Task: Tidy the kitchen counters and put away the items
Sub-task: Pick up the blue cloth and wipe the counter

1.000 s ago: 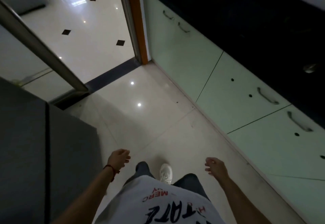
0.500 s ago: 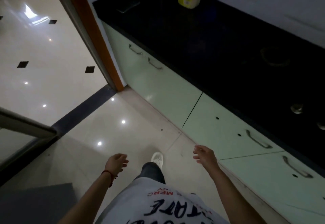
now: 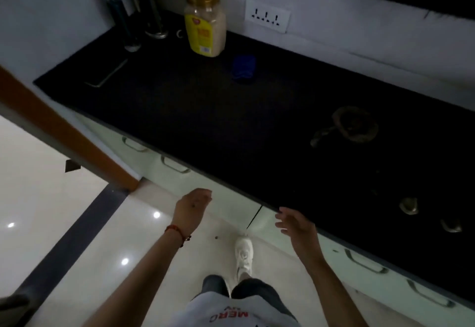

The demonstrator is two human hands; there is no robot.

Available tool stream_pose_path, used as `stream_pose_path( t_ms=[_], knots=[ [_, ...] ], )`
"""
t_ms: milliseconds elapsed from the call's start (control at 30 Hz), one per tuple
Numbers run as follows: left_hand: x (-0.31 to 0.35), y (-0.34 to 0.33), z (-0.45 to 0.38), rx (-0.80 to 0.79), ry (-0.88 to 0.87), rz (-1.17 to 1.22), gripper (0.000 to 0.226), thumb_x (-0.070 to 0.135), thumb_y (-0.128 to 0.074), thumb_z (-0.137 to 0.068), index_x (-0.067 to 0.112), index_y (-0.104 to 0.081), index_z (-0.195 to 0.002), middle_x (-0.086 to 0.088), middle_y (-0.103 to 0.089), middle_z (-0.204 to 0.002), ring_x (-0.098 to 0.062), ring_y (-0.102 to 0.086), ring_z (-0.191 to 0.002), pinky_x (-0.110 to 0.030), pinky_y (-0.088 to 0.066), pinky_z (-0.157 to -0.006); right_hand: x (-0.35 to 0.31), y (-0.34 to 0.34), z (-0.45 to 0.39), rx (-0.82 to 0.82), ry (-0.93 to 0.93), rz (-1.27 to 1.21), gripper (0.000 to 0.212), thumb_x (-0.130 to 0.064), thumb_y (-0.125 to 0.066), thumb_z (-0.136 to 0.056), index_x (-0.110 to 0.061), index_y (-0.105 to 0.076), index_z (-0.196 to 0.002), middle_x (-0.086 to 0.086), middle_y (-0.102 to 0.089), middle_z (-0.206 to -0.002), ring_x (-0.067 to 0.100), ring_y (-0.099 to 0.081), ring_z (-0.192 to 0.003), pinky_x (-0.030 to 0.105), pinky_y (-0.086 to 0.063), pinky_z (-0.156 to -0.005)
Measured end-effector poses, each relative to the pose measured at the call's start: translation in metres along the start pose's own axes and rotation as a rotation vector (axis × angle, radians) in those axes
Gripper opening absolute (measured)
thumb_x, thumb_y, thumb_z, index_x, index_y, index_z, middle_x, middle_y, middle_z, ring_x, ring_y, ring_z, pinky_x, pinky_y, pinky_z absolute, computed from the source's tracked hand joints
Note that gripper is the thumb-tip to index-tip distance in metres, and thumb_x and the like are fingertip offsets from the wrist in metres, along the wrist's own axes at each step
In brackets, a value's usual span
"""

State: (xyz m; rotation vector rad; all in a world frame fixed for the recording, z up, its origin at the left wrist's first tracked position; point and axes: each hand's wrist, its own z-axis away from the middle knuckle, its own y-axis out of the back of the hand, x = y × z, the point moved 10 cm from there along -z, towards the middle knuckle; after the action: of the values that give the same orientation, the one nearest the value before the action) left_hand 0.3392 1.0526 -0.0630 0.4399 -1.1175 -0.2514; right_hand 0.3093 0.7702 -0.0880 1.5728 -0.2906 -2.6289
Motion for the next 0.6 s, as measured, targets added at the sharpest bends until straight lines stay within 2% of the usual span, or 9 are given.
stream_pose_path(
  t_ms=[67,100,167,233,333,400,500,600],
  knots=[
    [0.028,0.000,-0.022,0.057,-0.085,-0.059,0.019,0.011,-0.054,-0.088,0.007,-0.066,-0.102,-0.003,-0.065,-0.095,-0.014,-0.059,-0.088,-0.015,-0.043,-0.076,-0.028,0.000,-0.026,-0.005,0.059,-0.043,0.016,-0.008,-0.051,-0.091,-0.020,-0.061,-0.097,0.000,-0.067,-0.090,0.000,-0.067,-0.071,0.013,-0.052,-0.066],
    [0.038,-0.001,-0.031,0.080,-0.117,-0.080,0.020,0.011,-0.055,-0.088,0.007,-0.066,-0.104,-0.003,-0.065,-0.097,-0.012,-0.058,-0.087,-0.015,-0.042,-0.076,-0.041,0.000,-0.038,-0.015,0.083,-0.043,0.016,-0.011,-0.051,-0.091,-0.022,-0.061,-0.097,0.000,-0.067,-0.092,0.006,-0.067,-0.076,0.017,-0.053,-0.070],
    [0.053,-0.003,-0.049,0.110,-0.179,-0.139,0.023,0.011,-0.055,-0.088,0.006,-0.064,-0.108,-0.008,-0.065,-0.106,-0.013,-0.058,-0.090,-0.022,-0.045,-0.079,-0.069,-0.002,-0.062,-0.034,0.123,-0.012,0.018,-0.015,-0.051,-0.092,-0.030,-0.060,-0.096,-0.002,-0.067,-0.095,0.015,-0.067,-0.087,0.029,-0.052,-0.081],
    [0.063,-0.004,-0.068,0.132,-0.216,-0.250,0.026,0.014,-0.055,-0.088,0.006,-0.062,-0.112,-0.011,-0.063,-0.112,-0.021,-0.059,-0.099,-0.029,-0.047,-0.086,-0.091,-0.004,-0.088,-0.045,0.129,0.006,0.020,-0.018,-0.051,-0.092,-0.035,-0.060,-0.094,-0.004,-0.067,-0.097,0.017,-0.066,-0.093,0.035,-0.050,-0.088],
    [0.078,-0.003,-0.098,0.179,-0.272,-0.406,0.035,0.021,-0.055,-0.087,0.008,-0.057,-0.119,-0.014,-0.058,-0.121,-0.030,-0.051,-0.116,-0.041,-0.043,-0.099,-0.126,-0.014,-0.128,-0.045,0.144,0.047,0.017,-0.022,-0.051,-0.091,-0.036,-0.061,-0.095,-0.011,-0.066,-0.096,0.012,-0.065,-0.094,0.032,-0.049,-0.091],
    [0.085,-0.005,-0.121,0.180,-0.262,-0.519,0.044,0.025,-0.054,-0.087,0.012,-0.048,-0.129,-0.013,-0.048,-0.137,-0.031,-0.039,-0.131,-0.045,-0.031,-0.108,-0.146,-0.024,-0.156,-0.046,0.136,0.097,0.018,-0.025,-0.050,-0.091,-0.029,-0.062,-0.103,-0.013,-0.065,-0.095,0.011,-0.063,-0.096,0.031,-0.049,-0.092],
    [0.083,-0.011,-0.153,0.119,-0.246,-0.665,0.055,0.038,-0.043,-0.089,0.017,-0.034,-0.139,-0.008,-0.029,-0.151,-0.026,-0.019,-0.143,-0.044,-0.016,-0.115,-0.168,-0.038,-0.202,-0.028,0.072,0.176,0.027,-0.029,-0.048,-0.091,-0.023,-0.060,-0.114,-0.003,-0.064,-0.103,0.015,-0.060,-0.101,0.031,-0.047,-0.093],
    [0.069,-0.021,-0.174,0.043,-0.239,-0.802,0.065,0.052,-0.022,-0.085,0.018,-0.032,-0.140,-0.008,-0.027,-0.152,-0.026,-0.018,-0.143,-0.044,-0.012,-0.115,-0.193,-0.047,-0.248,0.054,0.082,0.239,0.030,-0.030,-0.049,-0.091,-0.022,-0.058,-0.119,0.004,-0.065,-0.112,0.019,-0.060,-0.105,0.033,-0.047,-0.093]
  ],
)
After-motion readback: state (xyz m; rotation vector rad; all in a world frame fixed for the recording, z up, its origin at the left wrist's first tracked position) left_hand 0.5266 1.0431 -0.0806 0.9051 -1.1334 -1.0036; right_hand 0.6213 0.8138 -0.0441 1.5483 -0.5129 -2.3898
